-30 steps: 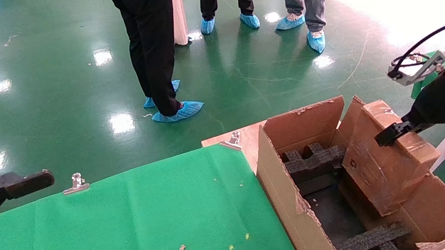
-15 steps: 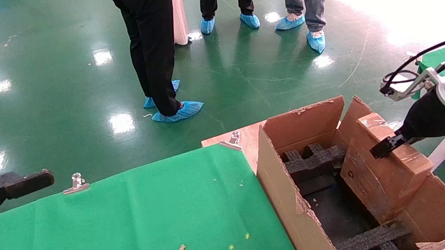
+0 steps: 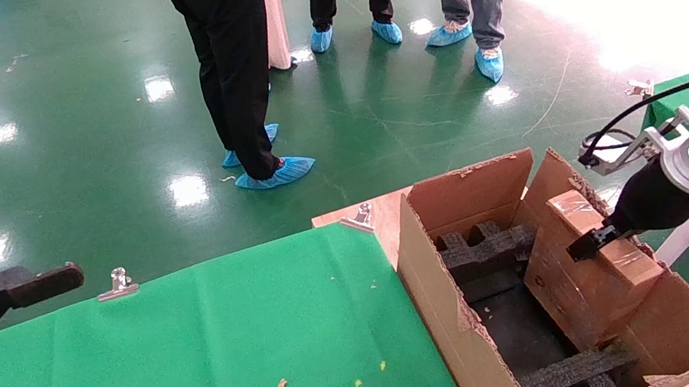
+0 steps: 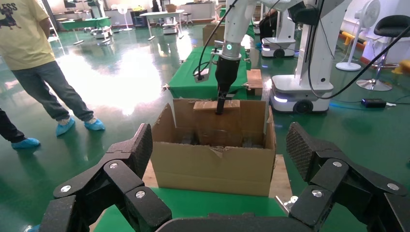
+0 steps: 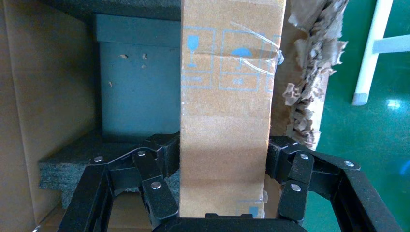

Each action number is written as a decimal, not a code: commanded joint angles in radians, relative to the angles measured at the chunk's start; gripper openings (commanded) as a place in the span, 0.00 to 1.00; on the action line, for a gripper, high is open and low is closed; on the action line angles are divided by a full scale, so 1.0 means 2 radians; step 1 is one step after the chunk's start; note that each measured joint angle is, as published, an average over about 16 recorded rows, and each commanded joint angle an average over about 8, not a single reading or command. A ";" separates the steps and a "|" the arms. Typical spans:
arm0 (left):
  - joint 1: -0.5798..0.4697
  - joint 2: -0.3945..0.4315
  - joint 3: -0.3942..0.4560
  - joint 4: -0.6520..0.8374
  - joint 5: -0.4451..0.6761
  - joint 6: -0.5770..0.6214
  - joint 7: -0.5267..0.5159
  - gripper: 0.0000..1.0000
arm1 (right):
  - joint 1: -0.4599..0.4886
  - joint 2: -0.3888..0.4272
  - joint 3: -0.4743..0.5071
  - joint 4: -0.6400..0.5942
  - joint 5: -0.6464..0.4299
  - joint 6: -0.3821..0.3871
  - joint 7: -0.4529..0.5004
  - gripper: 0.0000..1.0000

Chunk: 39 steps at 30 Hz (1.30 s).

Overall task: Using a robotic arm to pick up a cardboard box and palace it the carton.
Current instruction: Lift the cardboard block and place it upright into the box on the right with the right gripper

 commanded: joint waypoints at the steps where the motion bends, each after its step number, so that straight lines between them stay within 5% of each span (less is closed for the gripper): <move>1: 0.000 0.000 0.000 0.000 0.000 0.000 0.000 1.00 | -0.007 -0.001 0.002 -0.004 0.003 0.001 -0.003 0.00; 39: 0.000 0.000 0.001 0.000 0.000 0.000 0.000 1.00 | -0.104 -0.052 0.015 -0.107 0.030 -0.016 -0.069 0.00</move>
